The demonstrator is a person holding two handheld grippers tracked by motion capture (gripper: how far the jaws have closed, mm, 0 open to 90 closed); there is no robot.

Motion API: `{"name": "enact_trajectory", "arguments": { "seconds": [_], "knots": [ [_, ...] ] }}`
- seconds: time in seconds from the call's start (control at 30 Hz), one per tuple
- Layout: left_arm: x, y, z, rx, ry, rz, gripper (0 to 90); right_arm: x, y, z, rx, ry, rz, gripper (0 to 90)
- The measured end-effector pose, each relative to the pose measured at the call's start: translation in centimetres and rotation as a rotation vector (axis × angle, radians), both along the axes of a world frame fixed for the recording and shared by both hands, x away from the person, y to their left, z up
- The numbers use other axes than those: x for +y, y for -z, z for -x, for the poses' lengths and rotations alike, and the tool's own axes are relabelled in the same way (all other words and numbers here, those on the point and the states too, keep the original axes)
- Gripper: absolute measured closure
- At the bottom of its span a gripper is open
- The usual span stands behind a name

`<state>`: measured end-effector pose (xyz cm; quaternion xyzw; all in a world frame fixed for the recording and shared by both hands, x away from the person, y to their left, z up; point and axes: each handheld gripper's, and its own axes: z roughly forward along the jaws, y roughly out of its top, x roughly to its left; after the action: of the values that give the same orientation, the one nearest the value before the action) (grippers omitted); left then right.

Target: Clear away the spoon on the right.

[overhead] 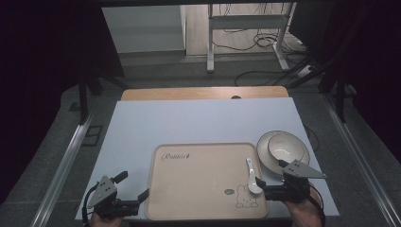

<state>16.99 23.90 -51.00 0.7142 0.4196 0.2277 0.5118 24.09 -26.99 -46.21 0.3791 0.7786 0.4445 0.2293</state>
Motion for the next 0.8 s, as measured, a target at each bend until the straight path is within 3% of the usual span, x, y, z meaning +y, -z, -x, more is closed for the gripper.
{"name": "enact_trajectory", "arguments": {
  "seconds": [0.33,0.8],
  "knots": [
    [0.1,0.0,0.0,0.005,-0.001,0.003,0.6,-1.5,0.1,0.9,-0.008,0.035,-0.009,0.0],
    [0.2,0.1,-0.1,0.013,-0.002,0.008,0.5,-3.0,1.2,2.1,-0.034,0.036,-0.023,0.0]
  ]
}}
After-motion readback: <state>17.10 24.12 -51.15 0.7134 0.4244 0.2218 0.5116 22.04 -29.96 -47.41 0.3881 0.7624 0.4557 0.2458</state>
